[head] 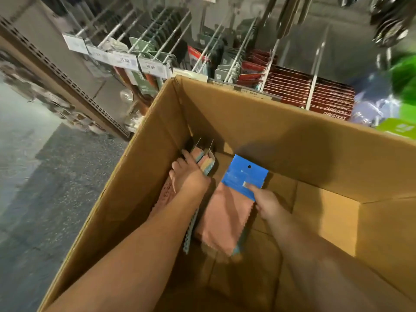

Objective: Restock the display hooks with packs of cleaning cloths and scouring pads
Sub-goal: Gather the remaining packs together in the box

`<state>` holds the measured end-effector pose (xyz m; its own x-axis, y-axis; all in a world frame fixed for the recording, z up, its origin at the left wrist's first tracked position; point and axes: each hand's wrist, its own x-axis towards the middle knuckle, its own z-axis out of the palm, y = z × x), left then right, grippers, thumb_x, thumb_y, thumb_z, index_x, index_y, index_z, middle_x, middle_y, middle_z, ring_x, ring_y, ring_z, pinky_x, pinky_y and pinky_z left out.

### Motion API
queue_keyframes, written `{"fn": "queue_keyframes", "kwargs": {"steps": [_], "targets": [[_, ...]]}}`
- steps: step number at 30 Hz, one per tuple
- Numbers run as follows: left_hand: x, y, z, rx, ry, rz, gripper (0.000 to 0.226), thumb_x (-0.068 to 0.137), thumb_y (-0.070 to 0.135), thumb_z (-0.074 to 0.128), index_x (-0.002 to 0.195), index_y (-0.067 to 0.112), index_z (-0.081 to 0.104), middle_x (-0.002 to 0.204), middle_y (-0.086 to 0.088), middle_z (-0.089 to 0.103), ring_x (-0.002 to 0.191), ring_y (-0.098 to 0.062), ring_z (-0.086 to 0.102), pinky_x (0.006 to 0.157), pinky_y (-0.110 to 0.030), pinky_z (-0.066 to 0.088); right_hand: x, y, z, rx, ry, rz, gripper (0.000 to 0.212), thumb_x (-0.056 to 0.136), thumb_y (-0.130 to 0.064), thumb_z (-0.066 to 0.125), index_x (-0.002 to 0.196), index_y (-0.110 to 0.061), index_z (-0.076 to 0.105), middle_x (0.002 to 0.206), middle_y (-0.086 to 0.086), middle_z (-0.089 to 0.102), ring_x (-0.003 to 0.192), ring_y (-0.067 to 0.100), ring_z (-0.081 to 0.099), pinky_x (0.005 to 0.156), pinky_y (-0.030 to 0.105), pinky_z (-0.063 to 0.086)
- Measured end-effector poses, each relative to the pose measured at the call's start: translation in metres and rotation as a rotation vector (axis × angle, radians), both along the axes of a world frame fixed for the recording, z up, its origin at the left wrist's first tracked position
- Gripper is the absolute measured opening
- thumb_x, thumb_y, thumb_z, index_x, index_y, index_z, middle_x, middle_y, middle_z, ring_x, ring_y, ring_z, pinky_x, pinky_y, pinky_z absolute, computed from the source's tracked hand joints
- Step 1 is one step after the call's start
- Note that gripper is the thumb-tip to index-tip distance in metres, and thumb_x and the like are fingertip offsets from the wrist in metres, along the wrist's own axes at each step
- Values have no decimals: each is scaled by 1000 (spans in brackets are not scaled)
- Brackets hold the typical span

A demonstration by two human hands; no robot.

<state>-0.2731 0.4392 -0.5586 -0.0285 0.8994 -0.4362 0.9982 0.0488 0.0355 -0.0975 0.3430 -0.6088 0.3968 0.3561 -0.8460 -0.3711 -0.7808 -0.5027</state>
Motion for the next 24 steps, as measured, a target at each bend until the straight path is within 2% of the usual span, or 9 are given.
{"fn": "queue_keyframes", "kwargs": {"steps": [3,6,9,12,14,16,18,20,24], "targets": [[-1,-1,-8,16,20,0,82,78,52,73,138,8,38,137,-12,44,127,-31,41,105,-42,35,-2,1,-2,8,40,-40,24,85,-20,78,102,-6,66,92,1,67,67,9,58,48,19,41],[0,-3,-10,-88,-106,104,71,80,42,74,131,12,36,133,-12,44,123,-33,47,98,-41,41,-5,-1,-1,27,90,-7,26,87,-25,75,107,-11,66,105,1,69,72,7,56,58,21,37],[-2,-5,-5,-117,-182,131,62,86,35,71,129,10,34,128,-13,51,114,-33,58,82,-37,45,-9,-7,6,92,93,33,25,89,-24,72,108,-9,68,95,1,73,78,12,66,65,23,46],[-4,-20,16,-65,-255,110,59,89,36,68,128,4,37,127,-18,58,115,-38,60,84,-37,45,-16,-21,24,188,36,44,46,76,-28,80,115,-9,65,102,7,76,93,24,73,92,42,56],[-4,-34,42,-24,-339,126,56,88,43,70,118,7,38,123,-17,61,112,-40,62,82,-39,45,-19,-33,41,253,-47,69,53,69,-39,79,112,-13,63,103,3,75,96,22,72,96,47,53],[-3,-52,77,23,-430,158,52,86,49,70,106,14,36,113,-13,63,102,-40,64,74,-39,42,-18,-45,80,278,-163,106,55,66,-49,76,109,-19,58,102,-3,73,96,17,70,94,43,53],[-1,-71,117,72,-525,193,49,85,48,69,104,19,35,105,-9,64,93,-39,65,71,-39,45,-14,-57,127,329,-271,92,42,78,-40,76,108,-22,54,100,-9,68,94,10,65,86,32,49],[3,-92,158,117,-610,228,46,83,42,70,105,24,33,99,-2,62,87,-35,64,71,-39,46,-4,-74,169,394,-383,76,27,86,-28,74,98,-25,50,88,-12,60,82,9,57,72,24,42],[26,-136,238,233,-730,296,51,85,34,71,121,23,37,95,5,55,82,-27,55,70,-36,39,29,-115,259,511,-577,39,27,89,-28,71,92,-24,44,77,-9,54,69,14,52,59,14,39]]}}
